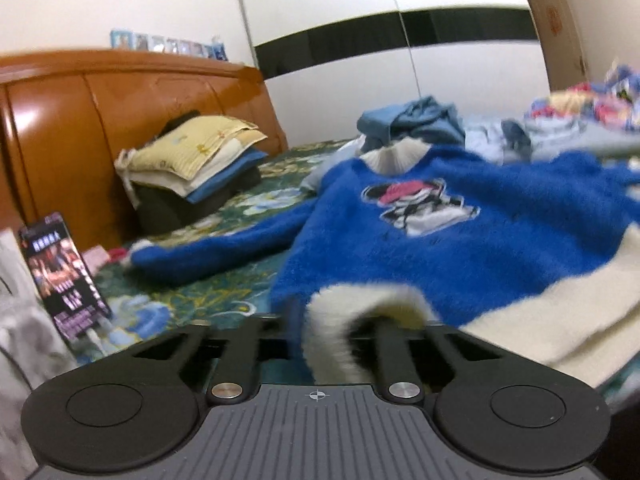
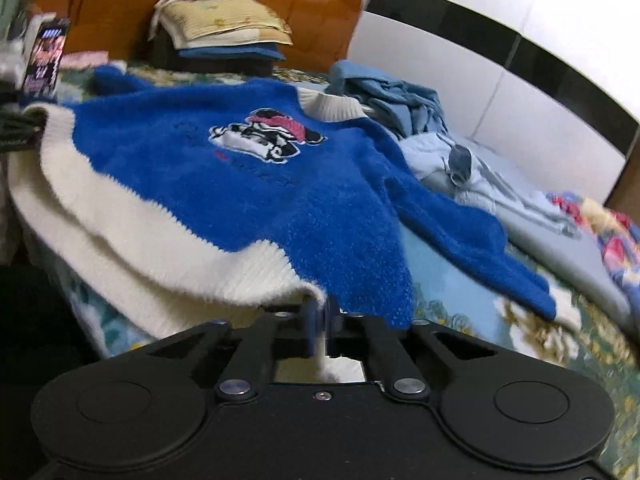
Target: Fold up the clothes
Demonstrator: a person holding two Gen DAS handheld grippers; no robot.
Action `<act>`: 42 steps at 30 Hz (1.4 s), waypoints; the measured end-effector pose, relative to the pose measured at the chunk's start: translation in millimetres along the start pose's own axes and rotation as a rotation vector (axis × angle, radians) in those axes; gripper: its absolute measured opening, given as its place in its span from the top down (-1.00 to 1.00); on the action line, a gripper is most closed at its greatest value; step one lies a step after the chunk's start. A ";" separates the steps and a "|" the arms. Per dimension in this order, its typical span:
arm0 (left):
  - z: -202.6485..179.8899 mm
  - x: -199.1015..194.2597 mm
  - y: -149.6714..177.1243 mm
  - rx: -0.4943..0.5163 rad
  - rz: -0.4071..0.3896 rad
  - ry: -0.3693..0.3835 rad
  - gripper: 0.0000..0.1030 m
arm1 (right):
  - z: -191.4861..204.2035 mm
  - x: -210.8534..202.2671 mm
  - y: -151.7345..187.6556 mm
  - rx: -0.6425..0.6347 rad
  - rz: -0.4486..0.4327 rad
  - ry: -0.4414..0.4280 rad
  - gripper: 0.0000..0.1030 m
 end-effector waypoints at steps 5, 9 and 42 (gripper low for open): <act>17.8 -26.6 -12.1 -0.137 -0.091 0.024 0.94 | -31.9 -24.9 -6.9 0.124 -0.096 0.090 0.96; 13.1 -50.4 -11.8 -0.148 -0.131 0.077 0.94 | -55.9 -58.9 -7.5 0.191 -0.174 0.156 0.97; 34.5 -48.3 -29.5 -0.068 0.007 0.126 -0.48 | -114.8 21.2 -13.7 0.240 0.019 0.099 -0.02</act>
Point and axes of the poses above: each gripper's, at about its wrist camera, not at the fingertips, and x roughly the way its jaws point, z to its left, y to its underside, the point moved 6 cm from there along x, roughly the way its jaws point, and after that the axes turned 6 degrees about y, right-handed, at the moved point
